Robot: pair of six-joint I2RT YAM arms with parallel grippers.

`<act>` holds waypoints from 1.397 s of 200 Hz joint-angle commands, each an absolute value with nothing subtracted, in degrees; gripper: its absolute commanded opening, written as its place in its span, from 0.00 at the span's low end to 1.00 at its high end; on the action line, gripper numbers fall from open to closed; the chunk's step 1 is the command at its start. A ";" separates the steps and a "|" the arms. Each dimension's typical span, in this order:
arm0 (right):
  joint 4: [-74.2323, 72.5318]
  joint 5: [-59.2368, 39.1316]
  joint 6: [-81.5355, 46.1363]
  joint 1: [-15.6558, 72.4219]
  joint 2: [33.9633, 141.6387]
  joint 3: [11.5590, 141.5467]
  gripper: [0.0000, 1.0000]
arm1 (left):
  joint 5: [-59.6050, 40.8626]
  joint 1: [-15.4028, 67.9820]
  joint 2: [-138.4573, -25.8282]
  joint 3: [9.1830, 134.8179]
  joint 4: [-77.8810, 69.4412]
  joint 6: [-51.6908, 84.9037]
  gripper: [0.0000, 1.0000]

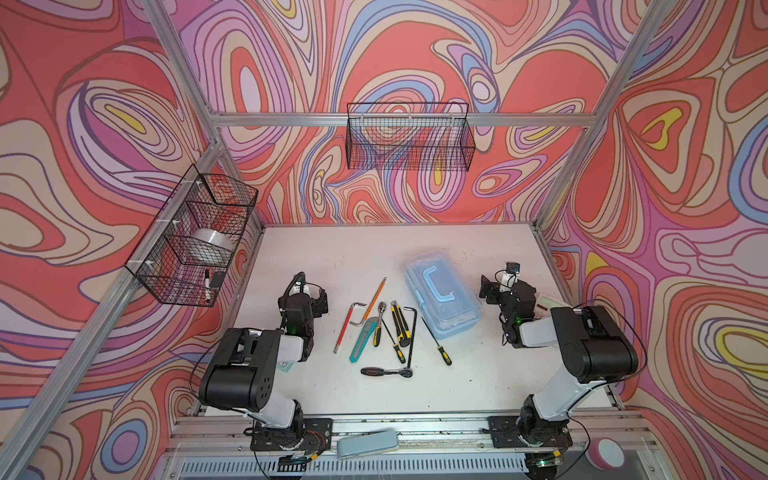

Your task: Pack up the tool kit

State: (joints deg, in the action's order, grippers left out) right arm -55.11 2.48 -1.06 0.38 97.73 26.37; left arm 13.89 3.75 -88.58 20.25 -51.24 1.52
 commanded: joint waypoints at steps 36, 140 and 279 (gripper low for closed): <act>-54.05 2.05 -1.23 0.00 98.17 27.16 0.98 | 13.48 3.52 -88.70 20.84 -53.10 1.09 1.00; -54.17 2.11 -1.15 0.00 98.13 27.20 0.98 | 13.62 3.52 -88.70 20.75 -53.21 1.07 1.00; -11.95 -6.87 -5.25 0.00 78.70 43.09 0.93 | 13.05 1.76 -86.53 21.54 -49.46 3.58 1.00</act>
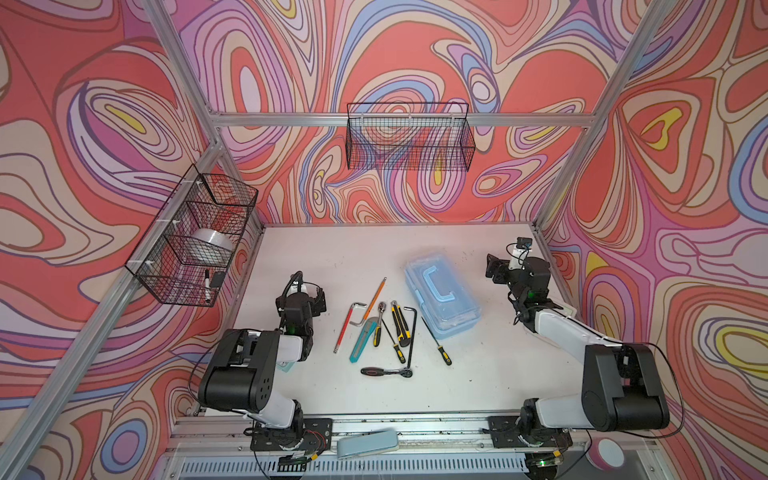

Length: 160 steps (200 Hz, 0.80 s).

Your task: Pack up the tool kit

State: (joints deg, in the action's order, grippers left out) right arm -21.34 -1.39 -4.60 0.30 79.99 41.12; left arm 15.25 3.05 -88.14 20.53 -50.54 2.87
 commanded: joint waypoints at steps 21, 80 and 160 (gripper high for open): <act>-9.72 -10.15 -5.56 -0.02 78.06 44.83 0.93 | 10.31 1.18 -80.51 23.33 -41.11 3.13 1.00; -1.06 -16.01 -5.46 1.30 79.53 52.22 0.95 | 6.51 6.52 -65.57 31.82 -22.21 7.09 1.00; 5.12 -8.62 -1.21 14.61 80.73 54.66 0.97 | 8.95 29.80 -65.00 36.42 -16.01 11.97 0.91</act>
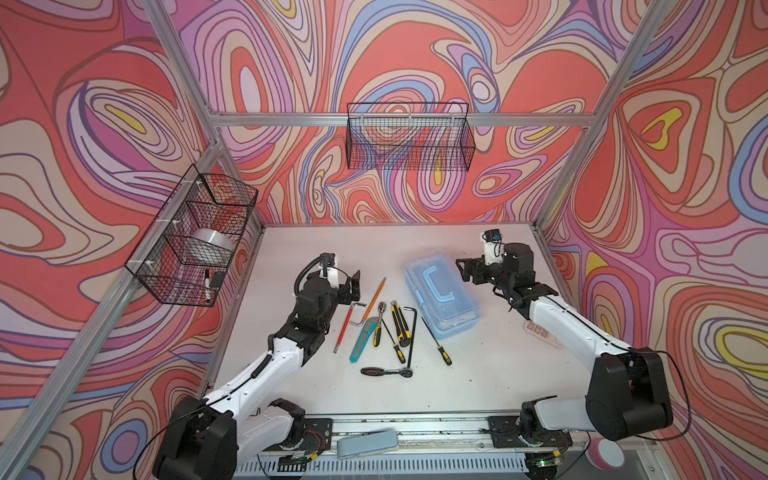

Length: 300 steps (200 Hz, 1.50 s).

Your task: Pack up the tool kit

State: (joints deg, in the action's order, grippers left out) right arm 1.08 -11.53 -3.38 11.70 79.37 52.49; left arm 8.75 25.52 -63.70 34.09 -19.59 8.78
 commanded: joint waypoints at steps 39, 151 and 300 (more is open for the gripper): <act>8.03 -6.75 -0.36 17.40 81.34 55.18 0.98 | 10.06 38.27 -70.40 38.20 -15.45 11.28 0.91; 16.03 -7.27 3.09 18.15 87.64 59.59 0.95 | -0.41 45.99 -85.81 44.37 -19.80 13.41 0.83; 15.20 -5.53 -0.24 16.61 92.58 56.90 0.72 | -6.77 45.66 -95.62 55.35 -12.13 17.81 0.86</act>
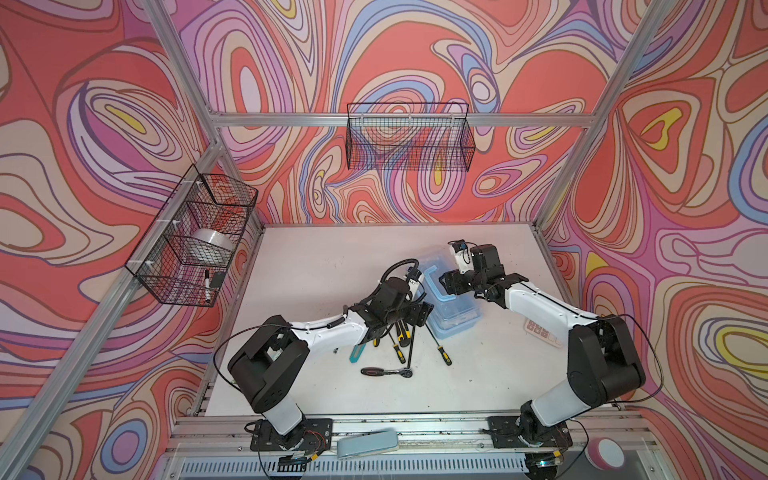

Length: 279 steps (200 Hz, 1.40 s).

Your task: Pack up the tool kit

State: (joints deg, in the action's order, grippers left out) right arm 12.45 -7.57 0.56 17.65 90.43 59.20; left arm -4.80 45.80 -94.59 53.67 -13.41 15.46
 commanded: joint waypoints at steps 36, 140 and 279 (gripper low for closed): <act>14.86 -7.93 -1.34 14.01 92.35 55.59 0.70 | -10.74 43.83 -95.46 54.29 -15.05 21.52 0.86; 15.91 -8.80 -3.20 13.45 92.97 54.76 0.89 | -22.59 38.88 -97.27 52.83 -19.14 34.50 0.86; 9.50 -16.90 -10.33 7.60 93.25 50.24 0.64 | -25.11 38.60 -101.67 53.10 -25.84 44.78 0.97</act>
State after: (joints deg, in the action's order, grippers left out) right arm 4.16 -16.10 -6.11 10.72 90.21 54.24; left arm -23.81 38.63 -99.70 52.82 -22.94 41.58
